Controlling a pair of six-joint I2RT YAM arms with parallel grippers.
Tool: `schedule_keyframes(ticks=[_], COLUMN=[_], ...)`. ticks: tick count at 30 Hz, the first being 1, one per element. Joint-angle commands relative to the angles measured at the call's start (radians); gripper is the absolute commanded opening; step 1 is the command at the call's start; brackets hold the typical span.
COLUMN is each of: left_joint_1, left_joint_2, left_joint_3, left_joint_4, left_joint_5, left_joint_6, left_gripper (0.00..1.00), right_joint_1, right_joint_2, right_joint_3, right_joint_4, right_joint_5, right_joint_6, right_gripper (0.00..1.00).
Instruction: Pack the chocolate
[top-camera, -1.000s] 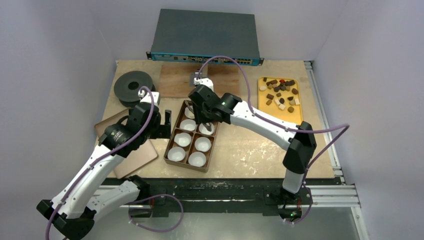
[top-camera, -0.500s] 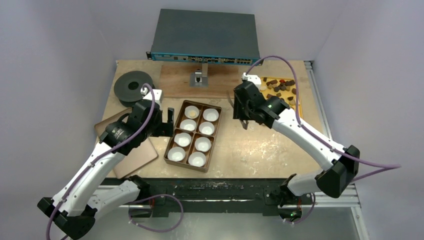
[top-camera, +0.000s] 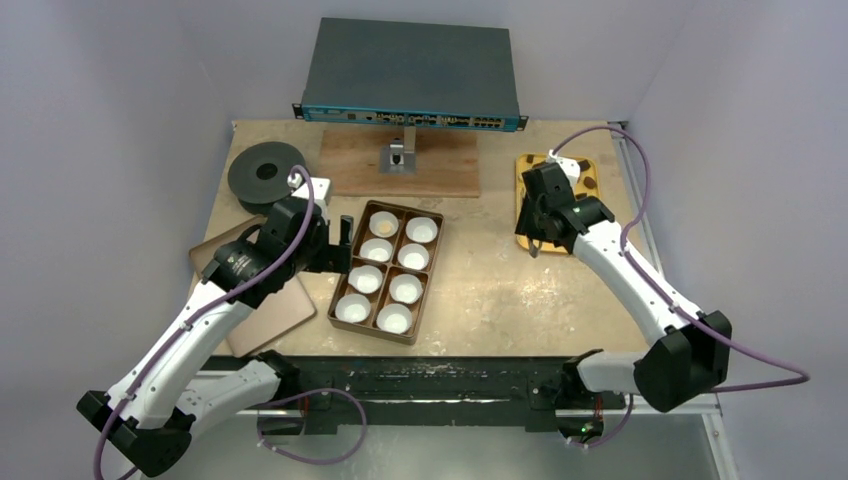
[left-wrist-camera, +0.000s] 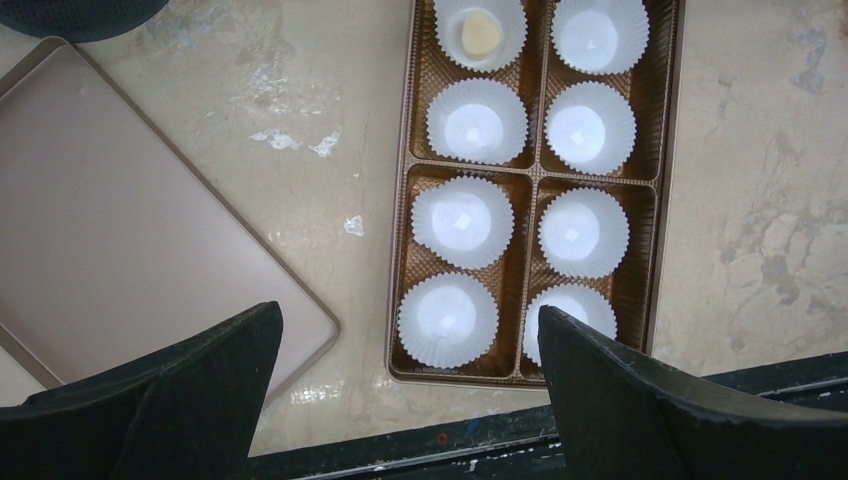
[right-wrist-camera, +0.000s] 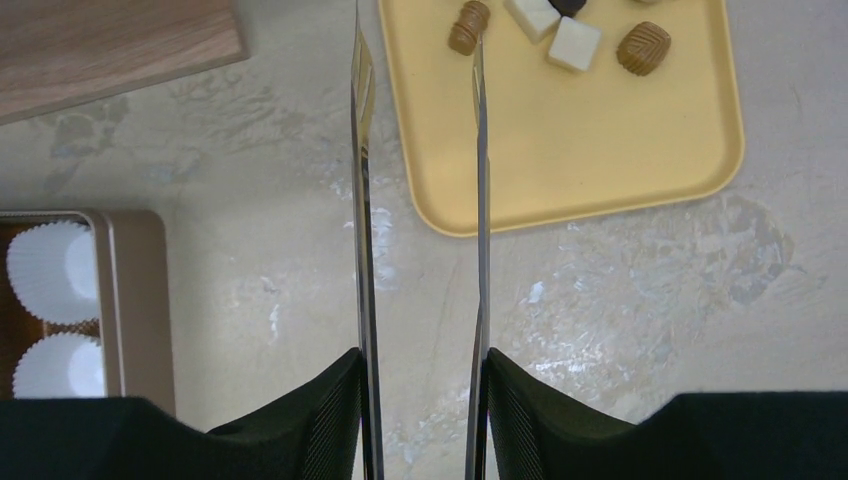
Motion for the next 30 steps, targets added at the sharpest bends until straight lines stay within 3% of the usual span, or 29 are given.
schedule_keyframes(ticks=[1,13,30], left_joint_1=[0.005,0.006,0.005], left_joint_2=[0.002,-0.001,0.022], left_joint_3=[0.041,0.042,0.061], left_joint_4=[0.037,0.034,0.034], left_joint_5=[0.015,0.011,0.017], left_joint_6=[0.018,0.024,0.021], left_gripper=[1.00,1.00,1.00], right_joint_1=[-0.054,-0.154,-0.185], right_joint_2=[0.033,0.206,0.263], right_joint_3=[-0.003,0.049,0.055], right_joint_4=[0.080,0.171,0.206], right_joint_5=[-0.025,-0.089,-0.114], right_joint_6=[-0.034,-0.057,-0.072], right_gripper=[0.48,0.45,0.40])
